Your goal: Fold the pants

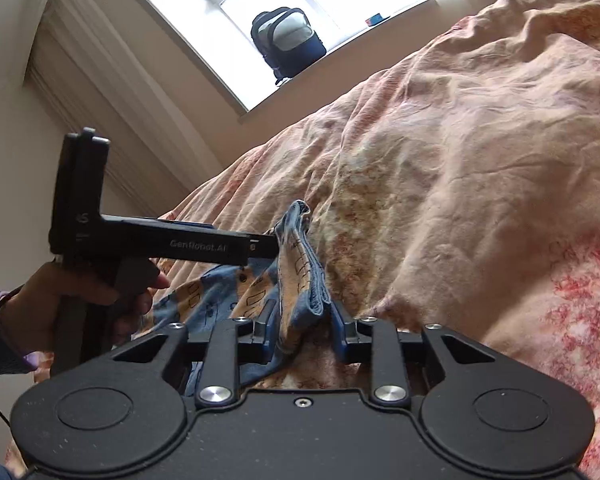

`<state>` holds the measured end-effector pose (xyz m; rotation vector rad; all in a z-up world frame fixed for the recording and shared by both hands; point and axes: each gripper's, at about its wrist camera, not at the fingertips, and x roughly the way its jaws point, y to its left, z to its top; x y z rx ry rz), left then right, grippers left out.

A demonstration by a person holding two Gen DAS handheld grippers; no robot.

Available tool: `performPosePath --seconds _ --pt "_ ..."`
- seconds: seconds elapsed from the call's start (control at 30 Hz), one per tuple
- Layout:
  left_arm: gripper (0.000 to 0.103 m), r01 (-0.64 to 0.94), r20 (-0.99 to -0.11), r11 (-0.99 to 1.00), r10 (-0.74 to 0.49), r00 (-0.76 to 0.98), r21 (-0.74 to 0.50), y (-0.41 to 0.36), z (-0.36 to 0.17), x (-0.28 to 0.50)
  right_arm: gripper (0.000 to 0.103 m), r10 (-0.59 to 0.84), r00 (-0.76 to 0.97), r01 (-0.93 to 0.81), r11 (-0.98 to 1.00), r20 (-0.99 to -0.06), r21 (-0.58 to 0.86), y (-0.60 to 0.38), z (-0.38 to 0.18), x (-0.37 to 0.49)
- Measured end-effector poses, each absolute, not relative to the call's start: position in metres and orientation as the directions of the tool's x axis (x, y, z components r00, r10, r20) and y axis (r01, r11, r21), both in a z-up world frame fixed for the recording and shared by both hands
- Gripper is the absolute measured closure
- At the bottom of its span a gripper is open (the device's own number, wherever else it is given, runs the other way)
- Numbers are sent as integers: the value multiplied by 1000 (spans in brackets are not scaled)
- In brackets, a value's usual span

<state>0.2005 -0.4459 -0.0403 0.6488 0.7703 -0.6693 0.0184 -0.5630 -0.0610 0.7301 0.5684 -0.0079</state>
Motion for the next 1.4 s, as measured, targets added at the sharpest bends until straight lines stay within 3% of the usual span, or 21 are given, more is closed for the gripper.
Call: performPosePath --seconds 0.23,0.4,0.53,0.63,0.7,0.77,0.87,1.07,1.13,1.3,1.4 --pt "0 767 -775 559 -315 547 314 -449 -39 191 74 178 852 208 747 -492 632 -564 -66 19" --pt "0 769 -799 580 -311 515 270 -447 -40 197 73 165 850 222 750 -501 624 -560 -66 18" --pt "0 752 -849 653 -345 399 88 -437 -36 213 70 149 839 231 774 -523 590 -554 -59 22" --pt "0 708 -853 688 -456 252 -159 -422 -29 225 76 112 833 235 815 -541 530 -545 -52 24" --pt "8 664 -825 683 -537 176 -303 -414 -25 229 85 83 836 231 844 -543 485 -538 -47 24" --pt "17 643 -823 675 -556 120 -362 -415 -22 230 90 52 838 225 874 -543 431 -530 -40 24" --pt "27 647 -839 671 -537 85 -363 -423 -19 226 91 7 836 189 935 -548 301 -511 -28 27" --pt "29 614 -850 691 -523 62 -380 -432 -18 224 91 -43 827 79 996 -560 40 -472 -13 36" --pt "34 591 -856 707 -515 54 -388 -434 -21 227 92 -47 826 46 999 -562 -15 -462 -11 37" --pt "79 582 -882 738 -466 74 -341 -431 -24 230 92 -74 824 -2 991 -562 -133 -442 -7 39" --pt "87 574 -861 732 -501 89 -366 -415 -16 229 92 -94 826 -26 979 -556 -203 -429 -2 39"
